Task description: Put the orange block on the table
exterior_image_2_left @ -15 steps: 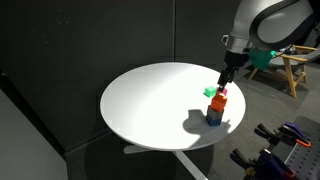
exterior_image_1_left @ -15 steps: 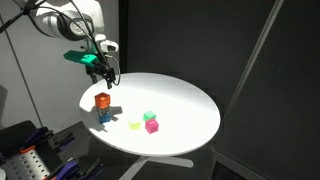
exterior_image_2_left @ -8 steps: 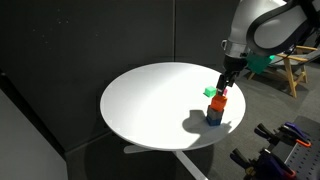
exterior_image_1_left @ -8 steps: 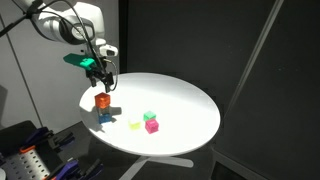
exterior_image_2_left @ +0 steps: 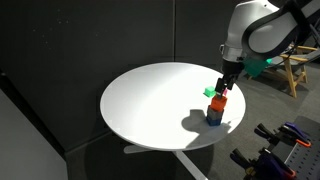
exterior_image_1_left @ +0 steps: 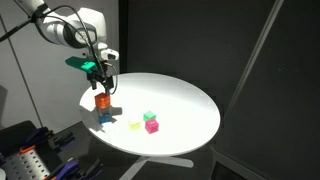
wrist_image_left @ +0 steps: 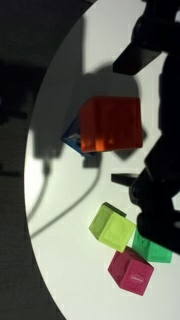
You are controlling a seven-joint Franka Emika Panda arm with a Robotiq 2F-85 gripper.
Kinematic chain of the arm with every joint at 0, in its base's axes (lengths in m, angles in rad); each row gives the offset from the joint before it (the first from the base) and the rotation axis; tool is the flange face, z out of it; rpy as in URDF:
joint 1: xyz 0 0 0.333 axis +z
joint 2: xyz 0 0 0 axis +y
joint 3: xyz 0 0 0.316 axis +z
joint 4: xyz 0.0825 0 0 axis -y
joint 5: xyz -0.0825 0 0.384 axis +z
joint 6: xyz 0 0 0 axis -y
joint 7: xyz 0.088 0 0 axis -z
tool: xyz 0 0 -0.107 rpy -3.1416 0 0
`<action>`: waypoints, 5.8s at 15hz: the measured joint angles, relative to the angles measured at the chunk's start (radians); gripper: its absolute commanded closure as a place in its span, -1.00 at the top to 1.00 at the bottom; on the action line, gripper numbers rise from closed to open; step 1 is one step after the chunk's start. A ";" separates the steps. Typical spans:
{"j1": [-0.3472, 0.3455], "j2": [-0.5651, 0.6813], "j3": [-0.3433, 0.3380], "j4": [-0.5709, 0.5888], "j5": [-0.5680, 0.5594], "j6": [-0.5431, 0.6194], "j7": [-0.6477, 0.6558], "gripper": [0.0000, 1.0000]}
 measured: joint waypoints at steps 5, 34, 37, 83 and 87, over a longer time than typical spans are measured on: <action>0.000 0.026 0.000 0.021 0.000 0.000 0.000 1.00; 0.001 0.117 0.000 0.067 -0.001 -0.005 -0.009 -0.39; 0.001 0.077 0.000 0.067 -0.001 -0.049 -0.012 -0.39; -0.075 0.328 -0.105 0.378 0.005 -0.068 -0.024 -0.39; -0.076 0.344 -0.109 0.378 0.005 -0.068 -0.024 -0.35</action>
